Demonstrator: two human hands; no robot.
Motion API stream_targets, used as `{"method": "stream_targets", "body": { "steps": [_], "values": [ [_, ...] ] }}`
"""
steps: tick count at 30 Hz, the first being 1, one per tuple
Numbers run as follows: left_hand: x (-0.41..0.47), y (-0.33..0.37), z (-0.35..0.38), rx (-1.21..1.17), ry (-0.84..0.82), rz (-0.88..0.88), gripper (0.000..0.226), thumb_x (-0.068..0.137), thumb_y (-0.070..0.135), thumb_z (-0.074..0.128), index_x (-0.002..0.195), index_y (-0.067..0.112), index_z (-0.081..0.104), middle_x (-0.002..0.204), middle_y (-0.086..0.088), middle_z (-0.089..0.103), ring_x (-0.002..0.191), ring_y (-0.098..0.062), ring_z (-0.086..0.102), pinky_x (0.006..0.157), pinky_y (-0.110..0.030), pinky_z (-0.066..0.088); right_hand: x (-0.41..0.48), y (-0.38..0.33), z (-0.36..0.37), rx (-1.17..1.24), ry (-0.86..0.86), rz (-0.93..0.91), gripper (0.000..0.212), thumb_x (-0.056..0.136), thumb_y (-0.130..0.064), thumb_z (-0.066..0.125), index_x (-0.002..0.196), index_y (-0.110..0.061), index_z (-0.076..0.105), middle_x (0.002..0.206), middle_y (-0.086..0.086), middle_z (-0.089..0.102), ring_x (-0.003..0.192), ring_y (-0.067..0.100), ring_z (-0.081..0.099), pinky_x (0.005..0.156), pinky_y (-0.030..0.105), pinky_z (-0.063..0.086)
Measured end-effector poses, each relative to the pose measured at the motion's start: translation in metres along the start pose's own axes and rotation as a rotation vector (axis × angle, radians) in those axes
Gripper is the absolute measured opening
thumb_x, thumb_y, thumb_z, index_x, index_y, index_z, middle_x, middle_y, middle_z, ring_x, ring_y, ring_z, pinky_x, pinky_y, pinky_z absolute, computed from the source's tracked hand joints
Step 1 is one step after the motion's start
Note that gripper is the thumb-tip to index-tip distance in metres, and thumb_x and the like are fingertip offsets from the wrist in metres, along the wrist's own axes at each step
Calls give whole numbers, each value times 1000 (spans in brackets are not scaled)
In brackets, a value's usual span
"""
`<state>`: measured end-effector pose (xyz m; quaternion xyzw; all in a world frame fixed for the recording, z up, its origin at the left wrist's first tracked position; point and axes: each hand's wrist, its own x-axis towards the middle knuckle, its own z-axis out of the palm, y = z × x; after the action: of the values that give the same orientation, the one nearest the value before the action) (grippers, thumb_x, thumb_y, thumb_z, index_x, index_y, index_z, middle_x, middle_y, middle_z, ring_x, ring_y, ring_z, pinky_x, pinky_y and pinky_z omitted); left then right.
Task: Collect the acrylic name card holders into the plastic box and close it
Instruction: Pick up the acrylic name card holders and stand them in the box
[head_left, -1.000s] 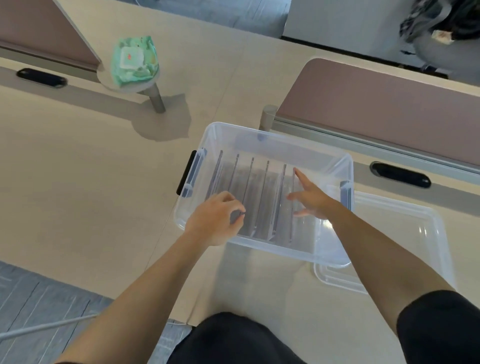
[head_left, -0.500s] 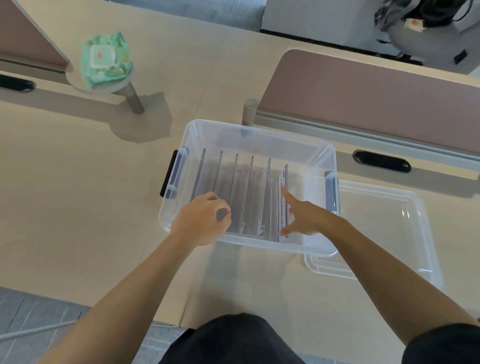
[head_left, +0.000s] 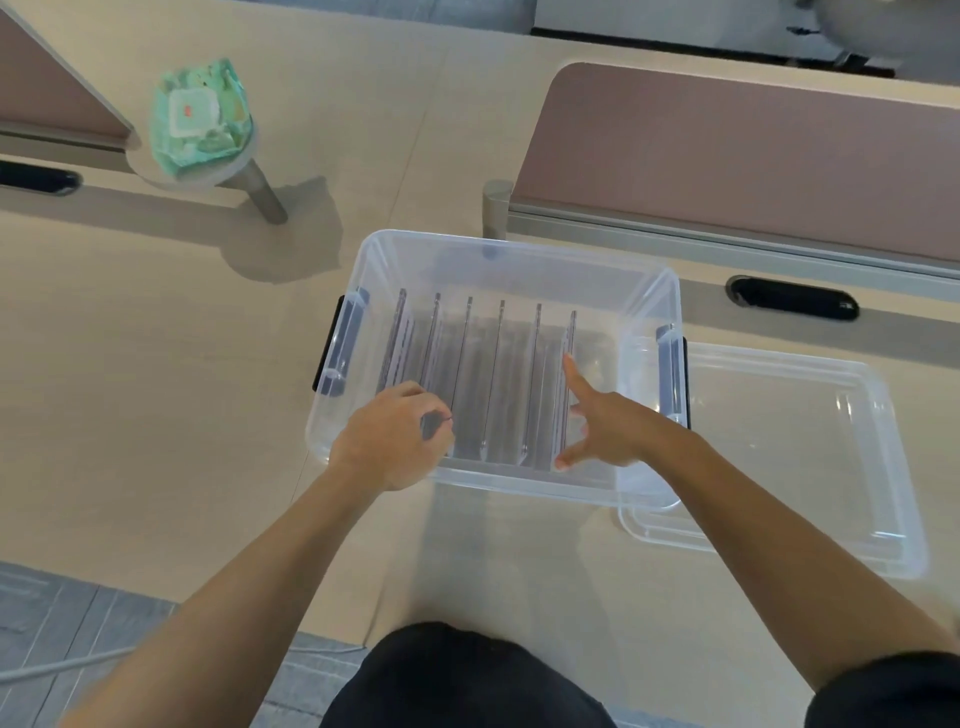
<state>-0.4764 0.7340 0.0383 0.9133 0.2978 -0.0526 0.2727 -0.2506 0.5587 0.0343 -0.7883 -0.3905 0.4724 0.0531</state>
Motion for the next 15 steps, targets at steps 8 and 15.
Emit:
{"method": "stream_targets", "body": {
  "steps": [8,15],
  "values": [
    [0,1,0,-4,1,-20,27,90,42,52,110,31,67,106,18,56,98,-9,55,86,-35,52,4,3,-1,22,-4,-3,135,76,-37,84,148,-43,-30,159,0,35,133,31,52,110,45,42],
    [0,1,0,-9,-8,-34,27,90,42,52,110,32,66,108,18,57,99,-10,55,88,-35,52,4,3,0,39,-15,-9,133,78,-36,83,146,-45,-31,160,2,33,132,32,53,110,47,42]
  ]
}}
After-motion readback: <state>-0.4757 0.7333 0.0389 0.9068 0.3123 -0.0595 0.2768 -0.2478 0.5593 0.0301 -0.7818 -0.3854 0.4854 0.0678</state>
